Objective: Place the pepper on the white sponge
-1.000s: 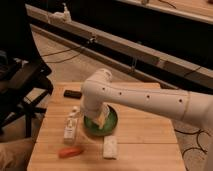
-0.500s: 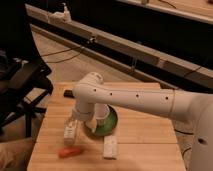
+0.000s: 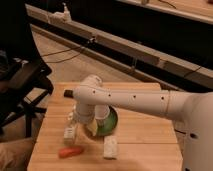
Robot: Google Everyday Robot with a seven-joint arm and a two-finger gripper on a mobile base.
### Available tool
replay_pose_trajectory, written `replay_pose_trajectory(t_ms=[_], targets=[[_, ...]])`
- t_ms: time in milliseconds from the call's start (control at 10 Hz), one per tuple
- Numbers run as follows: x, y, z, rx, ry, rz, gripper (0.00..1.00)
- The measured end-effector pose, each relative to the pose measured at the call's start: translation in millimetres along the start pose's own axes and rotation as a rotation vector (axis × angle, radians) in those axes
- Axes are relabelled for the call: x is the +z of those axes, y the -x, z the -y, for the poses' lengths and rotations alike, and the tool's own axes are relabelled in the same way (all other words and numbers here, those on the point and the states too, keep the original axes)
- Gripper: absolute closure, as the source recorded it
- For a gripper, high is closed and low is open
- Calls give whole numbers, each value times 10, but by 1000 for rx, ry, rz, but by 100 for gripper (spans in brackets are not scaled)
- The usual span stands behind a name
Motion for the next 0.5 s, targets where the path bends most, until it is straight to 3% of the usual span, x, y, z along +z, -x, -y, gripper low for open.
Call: replay_pose_trajectory(t_ms=[500], targets=[[322, 111, 115, -1, -19, 70, 20]])
